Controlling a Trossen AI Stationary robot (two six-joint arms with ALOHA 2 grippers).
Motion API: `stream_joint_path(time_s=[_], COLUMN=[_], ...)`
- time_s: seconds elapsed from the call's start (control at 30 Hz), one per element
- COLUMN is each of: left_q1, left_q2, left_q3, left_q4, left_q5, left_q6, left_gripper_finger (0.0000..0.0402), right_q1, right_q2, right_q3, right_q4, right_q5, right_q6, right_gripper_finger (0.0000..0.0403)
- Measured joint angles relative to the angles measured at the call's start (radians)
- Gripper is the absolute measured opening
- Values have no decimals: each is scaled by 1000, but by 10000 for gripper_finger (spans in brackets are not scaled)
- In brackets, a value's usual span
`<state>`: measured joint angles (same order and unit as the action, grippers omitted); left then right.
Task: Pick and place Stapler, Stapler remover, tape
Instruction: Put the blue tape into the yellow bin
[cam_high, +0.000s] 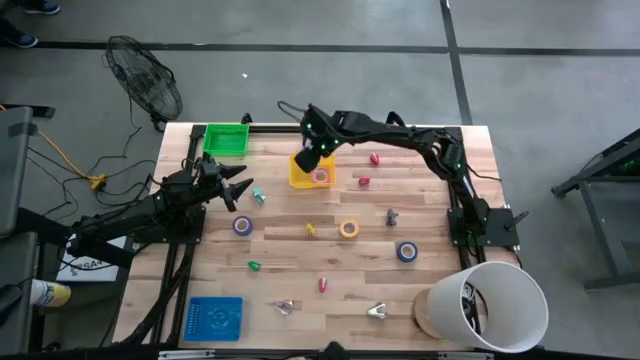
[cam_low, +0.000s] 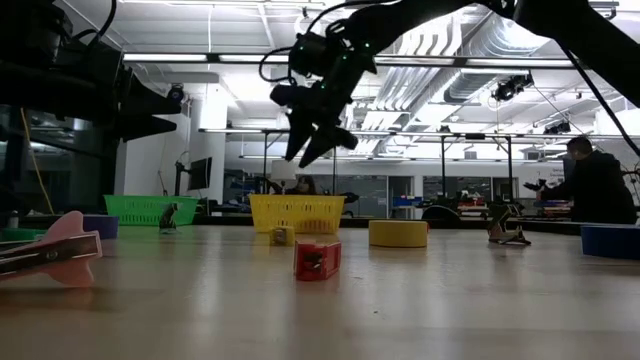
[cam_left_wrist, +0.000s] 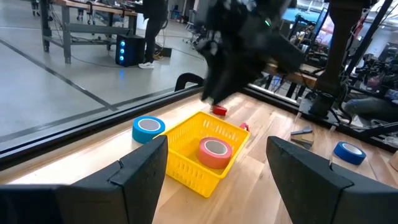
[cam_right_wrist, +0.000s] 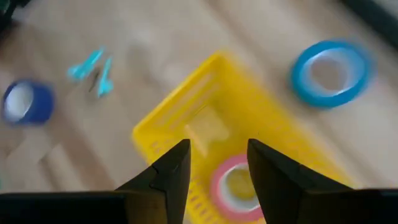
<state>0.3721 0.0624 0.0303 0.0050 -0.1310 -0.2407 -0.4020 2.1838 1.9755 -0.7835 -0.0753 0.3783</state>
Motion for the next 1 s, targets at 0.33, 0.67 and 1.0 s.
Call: stream_joint_path(time_s=[0.33,0.67,1.0], left_q1=[0,0,0], left_q2=[0,0,0], left_q3=[0,0,0], left_q4=[0,0,0], left_q5=[0,3,8], left_q6=[0,0,0], left_gripper_finger=[269,269,269], right_q1=[-70,-96,-118], right_q2=[6,75,225], right_q3=[26,83,235], right_q4=[-19,-13,-71], right_q5=[105,130,148], right_q6=[68,93,115], right_gripper_finger=[152,152,152])
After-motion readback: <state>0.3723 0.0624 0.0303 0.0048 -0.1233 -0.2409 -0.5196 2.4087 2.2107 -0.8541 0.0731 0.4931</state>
